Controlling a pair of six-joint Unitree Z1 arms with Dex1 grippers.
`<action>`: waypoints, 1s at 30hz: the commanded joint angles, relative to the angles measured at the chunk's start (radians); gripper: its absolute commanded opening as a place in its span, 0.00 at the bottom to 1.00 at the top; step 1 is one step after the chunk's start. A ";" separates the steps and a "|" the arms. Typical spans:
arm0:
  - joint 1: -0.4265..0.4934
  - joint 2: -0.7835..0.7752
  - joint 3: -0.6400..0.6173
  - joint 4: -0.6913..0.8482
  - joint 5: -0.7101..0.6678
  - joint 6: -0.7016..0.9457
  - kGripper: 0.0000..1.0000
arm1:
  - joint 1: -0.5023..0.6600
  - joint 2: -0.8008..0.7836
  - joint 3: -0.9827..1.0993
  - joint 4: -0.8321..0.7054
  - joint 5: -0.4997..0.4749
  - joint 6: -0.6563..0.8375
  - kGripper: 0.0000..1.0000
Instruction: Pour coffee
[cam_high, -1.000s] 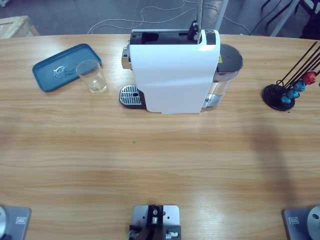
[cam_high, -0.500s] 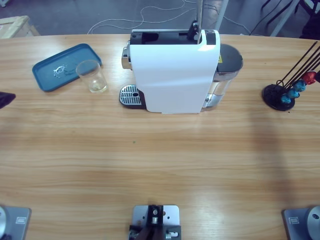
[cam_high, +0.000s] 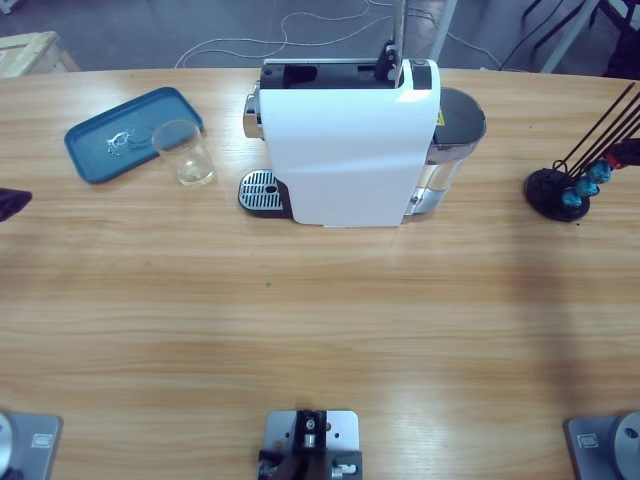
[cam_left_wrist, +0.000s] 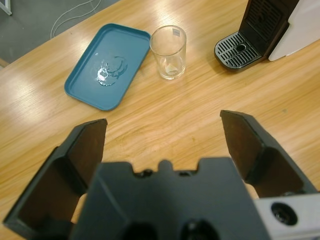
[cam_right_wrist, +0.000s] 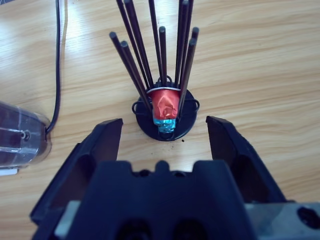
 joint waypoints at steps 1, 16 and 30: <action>-0.011 -0.018 0.041 -0.016 0.022 0.007 0.96 | -0.012 0.097 0.031 -0.054 0.008 0.012 0.72; -0.011 -0.010 0.046 -0.024 0.034 0.008 0.96 | -0.034 0.122 0.033 -0.074 0.005 0.012 0.54; -0.011 -0.015 0.048 -0.024 0.036 0.008 0.96 | -0.035 0.142 0.039 -0.088 0.014 0.012 0.14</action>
